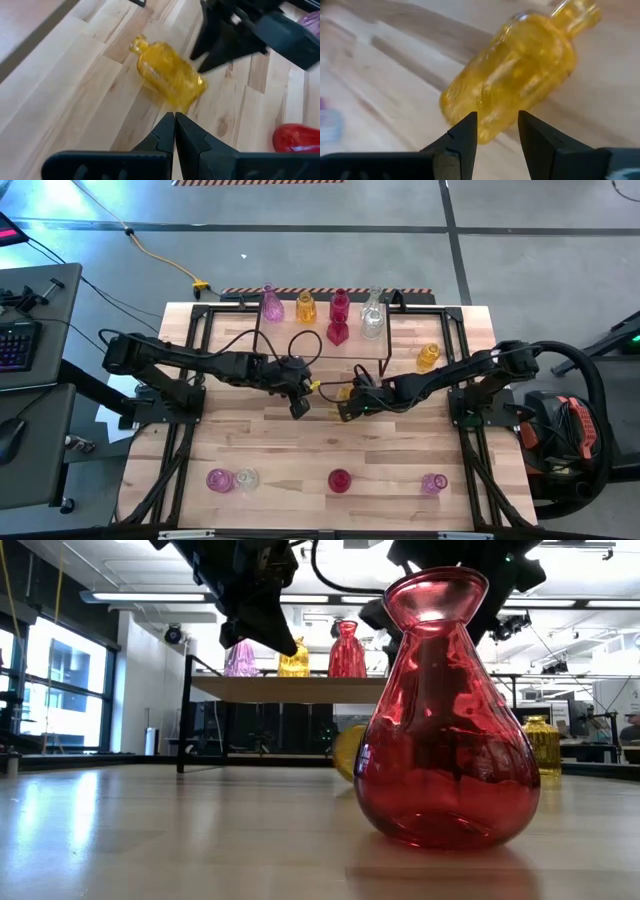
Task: Sort vases onto shelf
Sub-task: Put the bottom yellow vase on the shelf and align it with the other yellow vase
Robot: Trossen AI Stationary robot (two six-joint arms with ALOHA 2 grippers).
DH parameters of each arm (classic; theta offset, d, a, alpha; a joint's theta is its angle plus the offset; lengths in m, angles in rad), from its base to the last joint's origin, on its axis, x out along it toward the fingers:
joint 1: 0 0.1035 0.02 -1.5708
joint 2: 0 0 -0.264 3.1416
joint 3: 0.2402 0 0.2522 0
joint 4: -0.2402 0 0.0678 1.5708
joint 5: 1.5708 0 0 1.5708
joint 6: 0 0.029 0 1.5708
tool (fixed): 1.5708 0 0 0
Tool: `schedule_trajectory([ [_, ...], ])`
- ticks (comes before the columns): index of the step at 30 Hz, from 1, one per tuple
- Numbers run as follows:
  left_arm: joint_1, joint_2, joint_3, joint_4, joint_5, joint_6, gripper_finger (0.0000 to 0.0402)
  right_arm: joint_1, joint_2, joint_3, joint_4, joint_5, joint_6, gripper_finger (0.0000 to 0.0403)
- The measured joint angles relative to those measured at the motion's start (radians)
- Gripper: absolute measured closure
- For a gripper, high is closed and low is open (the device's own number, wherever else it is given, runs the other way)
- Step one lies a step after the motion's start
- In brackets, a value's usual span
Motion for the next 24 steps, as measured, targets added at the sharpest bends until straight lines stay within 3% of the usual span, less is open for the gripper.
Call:
schedule_trajectory([
  [8, 0.022, 0.0, 0.0, 0.002, 0.0, 0.0, 0.0399, -0.001, 0.001, 0.0, 0.148, -0.037, 0.008, 0.0279],
  [17, 0.04, 0.04, 0.0, 0.012, 0.018, -0.002, 0.0399, -0.05, -0.021, 0.0, 0.043, 0.058, -0.043, 0.0279],
  [24, 0.007, 0.072, 0.0, 0.111, 0.055, -0.024, 0.0399, -0.099, -0.029, 0.0, 0.007, 0.091, -0.088, 0.0279],
])
